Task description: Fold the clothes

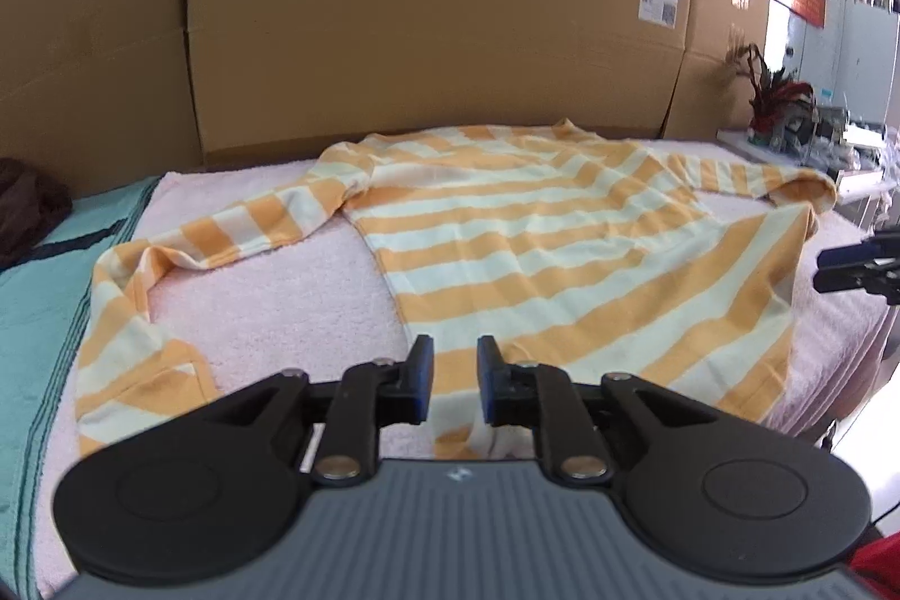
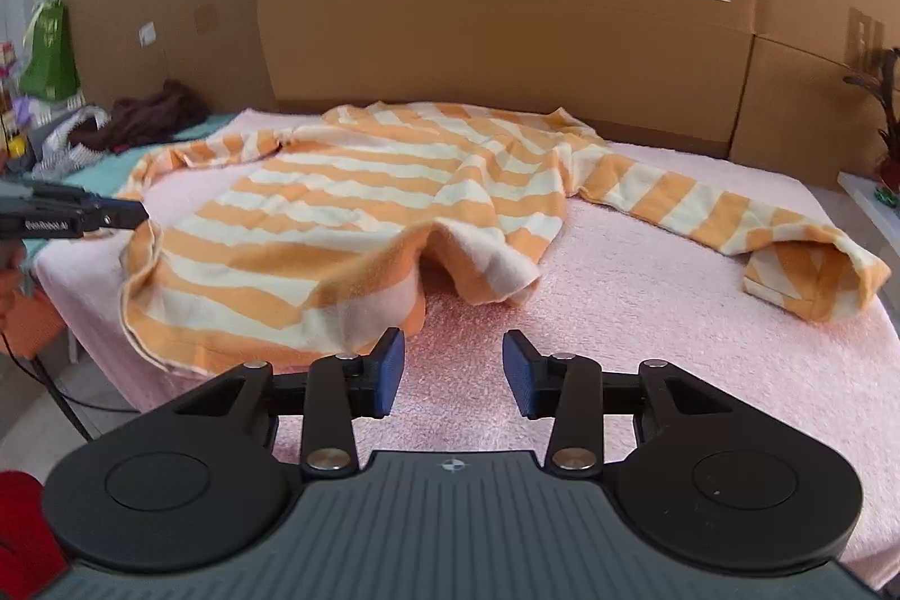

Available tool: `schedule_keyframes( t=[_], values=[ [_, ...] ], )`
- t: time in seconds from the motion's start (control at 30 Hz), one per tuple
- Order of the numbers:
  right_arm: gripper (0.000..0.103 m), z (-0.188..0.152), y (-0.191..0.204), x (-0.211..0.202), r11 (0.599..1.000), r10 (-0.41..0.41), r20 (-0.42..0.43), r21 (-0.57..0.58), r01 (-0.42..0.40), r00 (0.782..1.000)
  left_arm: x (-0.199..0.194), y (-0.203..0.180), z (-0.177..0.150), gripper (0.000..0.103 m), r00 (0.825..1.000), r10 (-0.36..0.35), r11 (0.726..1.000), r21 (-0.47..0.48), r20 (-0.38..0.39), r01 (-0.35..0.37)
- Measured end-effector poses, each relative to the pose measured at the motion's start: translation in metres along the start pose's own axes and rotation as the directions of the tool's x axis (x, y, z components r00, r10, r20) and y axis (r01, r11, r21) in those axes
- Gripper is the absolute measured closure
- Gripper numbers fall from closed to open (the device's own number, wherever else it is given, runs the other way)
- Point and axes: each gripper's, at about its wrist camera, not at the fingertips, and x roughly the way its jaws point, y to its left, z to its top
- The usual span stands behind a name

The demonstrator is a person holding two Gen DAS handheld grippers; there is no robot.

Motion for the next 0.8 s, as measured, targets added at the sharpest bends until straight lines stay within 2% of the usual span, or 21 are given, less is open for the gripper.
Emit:
schedule_keyframes(
  t=[0.07,0.1,0.2,0.23,0.27,0.3,0.33,0.37,0.4,0.47,0.5,0.8],
  values=[
    [0.064,0.003,0.002,0.011,1.000,0.022,0.008,0.012,-0.022,1.000,-0.003,0.000,-0.007,0.067,1.000,-0.014,1.000,-0.014,-0.003,0.014],
    [0.064,0.005,0.003,0.016,0.999,0.033,0.012,0.018,-0.033,0.999,-0.004,0.001,-0.010,0.060,1.000,-0.022,0.999,-0.023,-0.003,0.022],
    [0.058,0.010,0.006,0.032,0.997,0.066,0.024,0.036,-0.067,0.998,-0.006,0.000,-0.014,0.021,0.998,-0.066,0.997,-0.051,-0.002,0.066],
    [0.057,0.012,0.008,0.037,0.996,0.077,0.029,0.041,-0.078,0.997,-0.005,-0.002,-0.015,0.020,0.996,-0.084,0.995,-0.049,-0.003,0.084],
    [0.057,0.014,0.009,0.042,0.995,0.088,0.033,0.047,-0.089,0.996,-0.004,-0.007,-0.016,0.022,0.995,-0.097,0.995,-0.036,-0.006,0.097],
    [0.058,0.015,0.010,0.047,0.994,0.098,0.037,0.053,-0.100,0.994,-0.003,-0.013,-0.016,0.028,0.996,-0.091,0.996,-0.011,-0.006,0.091],
    [0.060,0.017,0.011,0.053,0.992,0.109,0.042,0.058,-0.112,0.993,-0.003,-0.018,-0.017,0.042,0.997,-0.080,0.997,0.016,-0.006,0.080],
    [0.076,0.019,0.012,0.058,0.990,0.120,0.046,0.064,-0.123,0.992,-0.002,-0.024,-0.017,0.051,0.998,-0.070,0.997,0.042,-0.006,0.070],
    [0.098,0.020,0.013,0.063,0.989,0.131,0.051,0.069,-0.134,0.990,-0.002,-0.024,-0.017,0.062,0.998,-0.070,0.997,0.043,-0.008,0.070],
    [0.099,0.018,0.007,0.050,0.983,0.156,0.053,0.085,-0.160,0.986,-0.002,-0.020,-0.016,0.083,0.997,-0.077,0.997,0.024,-0.009,0.077],
    [0.099,0.017,0.004,0.043,0.980,0.169,0.054,0.093,-0.173,0.984,-0.003,-0.016,-0.015,0.087,0.997,-0.082,0.997,0.008,-0.006,0.082],
    [0.099,0.005,-0.012,-0.052,0.979,0.187,0.066,0.065,-0.191,0.980,-0.048,0.006,-0.002,0.090,0.990,-0.107,0.993,-0.043,0.092,0.112]
  ],
)
